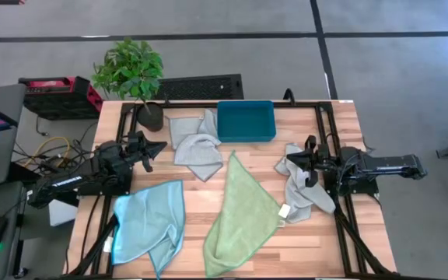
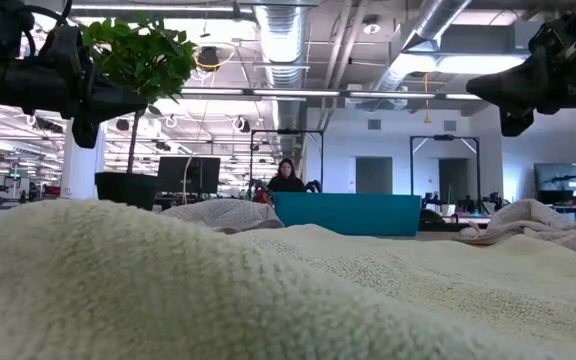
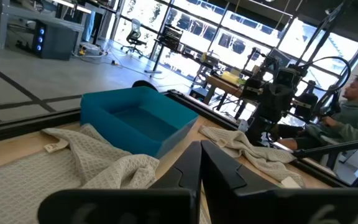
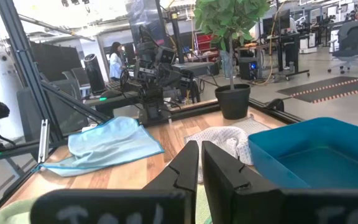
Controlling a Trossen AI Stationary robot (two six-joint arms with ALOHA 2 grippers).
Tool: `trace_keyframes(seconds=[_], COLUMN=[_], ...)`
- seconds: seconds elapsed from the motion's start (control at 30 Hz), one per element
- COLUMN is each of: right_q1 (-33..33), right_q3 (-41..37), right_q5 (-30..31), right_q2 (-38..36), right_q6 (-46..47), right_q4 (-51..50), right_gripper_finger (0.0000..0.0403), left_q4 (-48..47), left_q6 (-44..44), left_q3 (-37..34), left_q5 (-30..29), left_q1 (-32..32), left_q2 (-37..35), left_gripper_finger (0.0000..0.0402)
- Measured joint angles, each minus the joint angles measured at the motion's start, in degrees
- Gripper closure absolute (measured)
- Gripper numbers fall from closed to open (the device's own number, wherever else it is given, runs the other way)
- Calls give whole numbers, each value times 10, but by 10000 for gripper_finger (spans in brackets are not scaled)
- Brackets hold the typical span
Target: Fold microfiber towels
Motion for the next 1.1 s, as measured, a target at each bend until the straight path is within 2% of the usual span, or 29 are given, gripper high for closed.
trace_keyframes(seconds=[0.17,0.33,0.43,0.57,0.77,0.93,1.1], right_q1=[0,0,0,0,0,0,0], right_q3=[0,0,0,0,0,0,0], right_q5=[0,0,0,0,0,0,0], right_q2=[0,0,0,0,0,0,0], right_q6=[0,0,0,0,0,0,0], right_q4=[0,0,0,0,0,0,0], right_gripper_finger=[358,358,358,358,358,358,358], left_q4=[4,13,15,17,-5,-141,-338], left_q6=[3,44,82,141,155,207,190], left_q3=[0,3,12,55,154,284,420], left_q5=[-4,-38,-35,-17,-16,-31,-54], left_q1=[0,0,0,0,0,0,-5], left_q2=[0,0,0,9,102,228,340], left_gripper_finger=[401,401,401,401,402,401,401])
